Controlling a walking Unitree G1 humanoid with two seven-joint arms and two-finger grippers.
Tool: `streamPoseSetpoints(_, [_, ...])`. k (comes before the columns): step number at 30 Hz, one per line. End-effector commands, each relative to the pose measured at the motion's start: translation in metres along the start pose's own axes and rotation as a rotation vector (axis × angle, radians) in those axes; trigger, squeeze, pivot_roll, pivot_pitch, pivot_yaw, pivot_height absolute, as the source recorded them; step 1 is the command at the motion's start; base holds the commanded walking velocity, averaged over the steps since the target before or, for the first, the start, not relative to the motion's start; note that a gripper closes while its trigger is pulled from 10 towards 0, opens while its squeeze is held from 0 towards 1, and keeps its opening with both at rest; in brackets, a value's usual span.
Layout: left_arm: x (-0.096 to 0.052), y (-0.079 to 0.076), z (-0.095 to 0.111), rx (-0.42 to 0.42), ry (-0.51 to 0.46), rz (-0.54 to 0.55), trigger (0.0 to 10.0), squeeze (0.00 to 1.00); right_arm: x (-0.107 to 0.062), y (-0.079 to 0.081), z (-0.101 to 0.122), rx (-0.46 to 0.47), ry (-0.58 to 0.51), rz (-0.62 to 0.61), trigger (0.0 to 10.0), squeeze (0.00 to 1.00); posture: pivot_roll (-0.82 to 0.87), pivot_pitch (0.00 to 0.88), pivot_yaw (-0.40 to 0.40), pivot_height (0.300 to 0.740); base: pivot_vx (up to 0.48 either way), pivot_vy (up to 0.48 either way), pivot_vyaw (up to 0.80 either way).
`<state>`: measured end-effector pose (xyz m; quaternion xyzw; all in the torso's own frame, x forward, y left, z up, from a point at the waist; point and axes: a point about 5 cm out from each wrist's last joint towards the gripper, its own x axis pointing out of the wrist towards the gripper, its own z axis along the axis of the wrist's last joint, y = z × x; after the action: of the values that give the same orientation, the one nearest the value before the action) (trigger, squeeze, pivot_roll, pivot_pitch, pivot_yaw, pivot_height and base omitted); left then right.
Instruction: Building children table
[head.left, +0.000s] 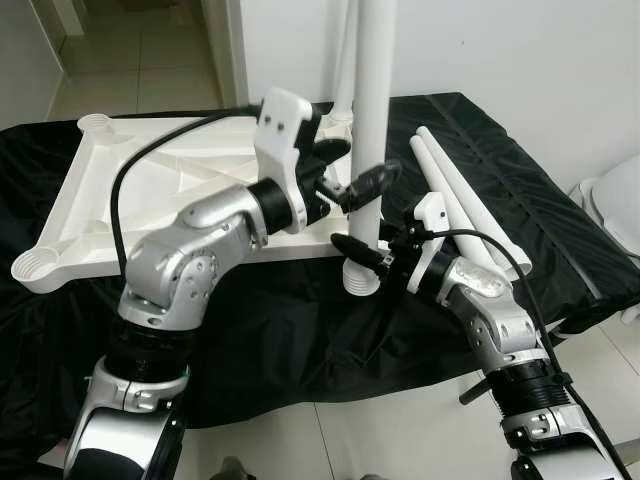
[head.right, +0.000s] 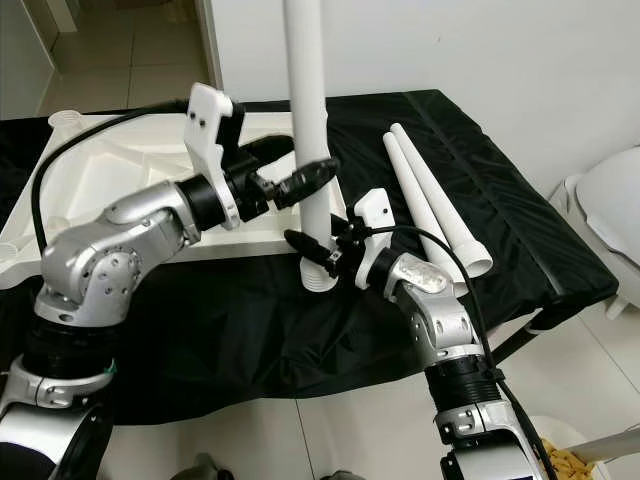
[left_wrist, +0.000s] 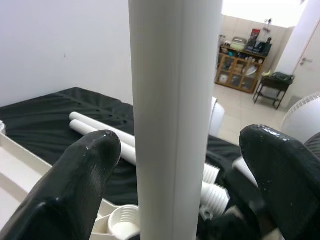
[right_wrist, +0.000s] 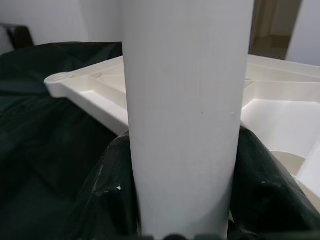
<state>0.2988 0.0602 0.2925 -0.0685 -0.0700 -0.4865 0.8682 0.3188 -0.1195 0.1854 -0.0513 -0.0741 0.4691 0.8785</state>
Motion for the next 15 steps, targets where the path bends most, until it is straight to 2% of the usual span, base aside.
streamPoseSetpoints(1, [0.004,0.002,0.003,-0.043,0.018,0.016,10.0,0.0,-0.001,0.003,0.001,-0.02,0.018,0.024,10.0,0.0,-0.03,0.028,-0.003,0.74,0.0,0.0,0.0])
streamPoseSetpoints(11, [0.009,0.008,0.019,-0.093,0.01,0.027,10.0,0.0,-0.003,0.006,-0.002,-0.025,0.043,0.046,10.0,0.0,-0.03,0.028,-0.002,0.74,0.0,0.0,0.0])
streamPoseSetpoints(15, [0.009,0.017,0.035,-0.107,0.007,0.056,10.0,0.0,-0.004,0.007,-0.005,-0.031,0.059,0.055,10.0,0.0,-0.03,0.031,0.002,0.74,0.0,0.0,0.0])
